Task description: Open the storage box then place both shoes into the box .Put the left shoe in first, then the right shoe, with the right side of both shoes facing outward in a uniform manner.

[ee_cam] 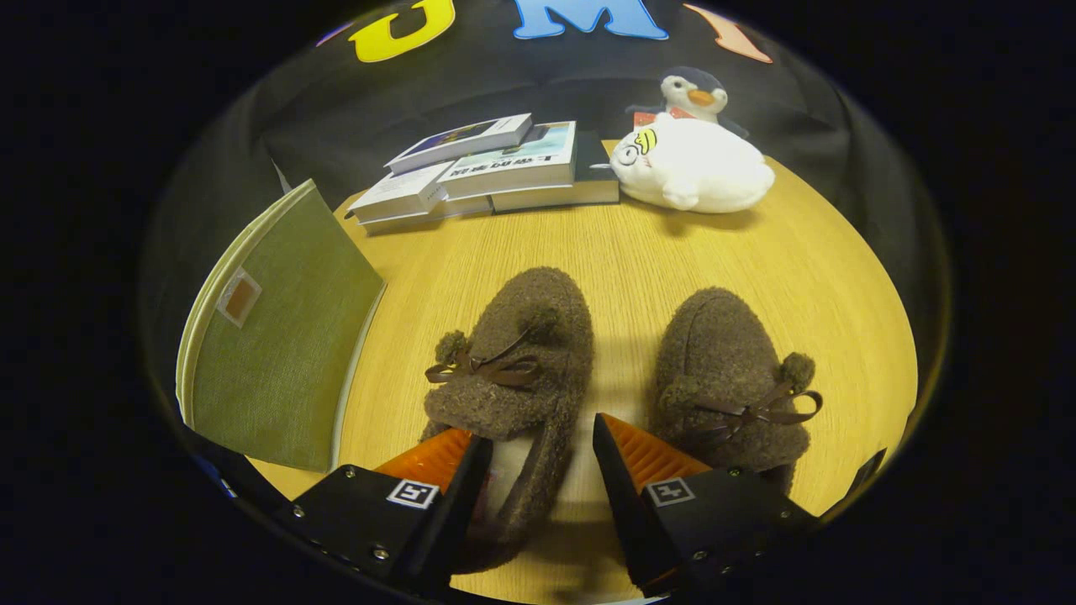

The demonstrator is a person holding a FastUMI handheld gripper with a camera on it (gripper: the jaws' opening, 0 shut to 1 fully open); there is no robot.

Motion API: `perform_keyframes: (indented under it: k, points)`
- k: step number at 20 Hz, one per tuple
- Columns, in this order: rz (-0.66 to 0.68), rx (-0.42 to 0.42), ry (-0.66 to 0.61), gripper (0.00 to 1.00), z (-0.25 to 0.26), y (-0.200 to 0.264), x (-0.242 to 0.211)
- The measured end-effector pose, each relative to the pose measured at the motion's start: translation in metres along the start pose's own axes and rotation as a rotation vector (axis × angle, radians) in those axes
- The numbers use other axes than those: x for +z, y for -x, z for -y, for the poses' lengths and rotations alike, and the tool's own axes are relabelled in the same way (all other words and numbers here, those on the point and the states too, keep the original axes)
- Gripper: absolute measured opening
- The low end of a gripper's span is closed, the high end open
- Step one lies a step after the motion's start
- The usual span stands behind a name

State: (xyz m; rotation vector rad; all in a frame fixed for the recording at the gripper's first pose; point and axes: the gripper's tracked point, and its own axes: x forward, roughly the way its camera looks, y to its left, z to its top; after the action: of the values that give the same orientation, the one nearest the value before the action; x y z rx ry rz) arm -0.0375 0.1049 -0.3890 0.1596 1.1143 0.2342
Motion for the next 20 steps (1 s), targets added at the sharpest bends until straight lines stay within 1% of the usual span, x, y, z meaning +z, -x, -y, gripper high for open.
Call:
perform_keyframes:
  k: [2, 4, 6, 7, 8, 9, 10, 11, 13, 20]
  points:
    - [-0.014, 0.017, -0.059, 0.52, -0.003, -0.003, -0.003]
    - [-0.032, 0.02, -0.08, 0.51, -0.002, -0.001, -0.003]
    - [-0.052, 0.041, -0.148, 0.28, -0.002, 0.002, -0.005]
    - [-0.061, 0.049, -0.177, 0.28, -0.003, 0.001, -0.004]
    - [-0.073, 0.033, -0.18, 0.28, 0.002, 0.003, -0.005]
    - [-0.044, 0.028, -0.249, 0.28, 0.005, 0.004, 0.004]
    - [-0.06, 0.045, -0.286, 0.0, 0.003, 0.0, 0.001]
    - [-0.068, 0.058, -0.316, 0.01, -0.002, 0.006, 0.001]
    - [-0.07, 0.069, -0.329, 0.01, -0.006, 0.015, 0.003]
    - [-0.002, 0.174, -0.37, 0.0, -0.048, 0.054, 0.055]
